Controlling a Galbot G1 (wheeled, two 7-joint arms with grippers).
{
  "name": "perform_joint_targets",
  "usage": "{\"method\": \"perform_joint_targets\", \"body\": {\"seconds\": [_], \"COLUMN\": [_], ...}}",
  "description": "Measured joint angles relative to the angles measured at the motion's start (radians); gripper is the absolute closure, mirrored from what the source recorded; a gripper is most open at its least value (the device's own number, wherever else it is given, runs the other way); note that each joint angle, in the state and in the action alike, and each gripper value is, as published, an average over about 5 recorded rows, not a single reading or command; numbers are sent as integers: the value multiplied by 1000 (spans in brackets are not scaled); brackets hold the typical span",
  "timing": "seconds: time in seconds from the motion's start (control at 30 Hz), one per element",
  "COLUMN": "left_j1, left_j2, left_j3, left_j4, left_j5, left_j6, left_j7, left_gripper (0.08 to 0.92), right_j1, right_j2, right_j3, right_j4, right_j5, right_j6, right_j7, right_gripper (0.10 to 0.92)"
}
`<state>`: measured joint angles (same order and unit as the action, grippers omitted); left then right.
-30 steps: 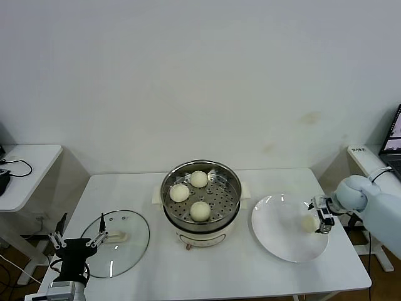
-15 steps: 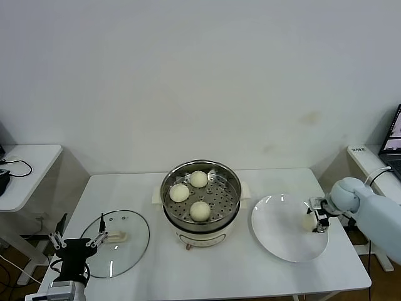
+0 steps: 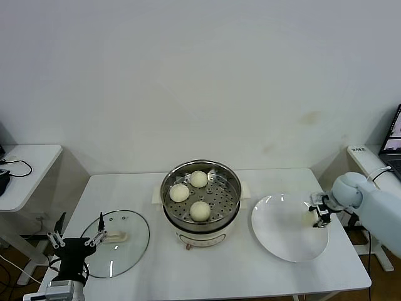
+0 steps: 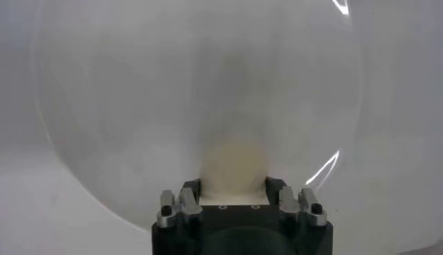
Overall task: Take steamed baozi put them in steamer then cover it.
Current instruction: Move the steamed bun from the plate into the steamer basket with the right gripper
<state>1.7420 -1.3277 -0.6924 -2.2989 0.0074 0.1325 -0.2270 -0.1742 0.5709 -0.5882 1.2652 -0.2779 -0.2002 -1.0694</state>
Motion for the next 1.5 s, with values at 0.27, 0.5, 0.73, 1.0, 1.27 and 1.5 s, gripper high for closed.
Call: {"method": "perform_joint_targets", "body": {"seconds": [0.27,0.5,0.73,1.0,1.27,1.5], "left_j1": [-7,-9,-11,-14,-16,-16], "left_j2": [2,12,16,14,10,7], "left_j3": [8,2,0,-3,-8,-15], "left_j4": [-3,-3,-1,3,4,3], "left_j5": [-1,-9,-9,-10,-11,-15], "left_j6": [0,0,0,0,0,0], "left_j7": [0,1,1,1,1,1], "left_gripper": [177,177,177,177,177,177], "right_j1": [182,407,615,722,724,675], "right_j2": [-28,-4,88,224,342,415], "right_j3": [-111,-262,-413,-527,-582,-613], "right_j4": [94,173,212,232,224,192], "right_j5": [113,238,379,528,615,629], "right_j6": [-45,-94,-158,-245,-327,-375], "right_j7": [-3,11,44,99,157,188], "right_gripper": [440,439,431,423,423,423]}}
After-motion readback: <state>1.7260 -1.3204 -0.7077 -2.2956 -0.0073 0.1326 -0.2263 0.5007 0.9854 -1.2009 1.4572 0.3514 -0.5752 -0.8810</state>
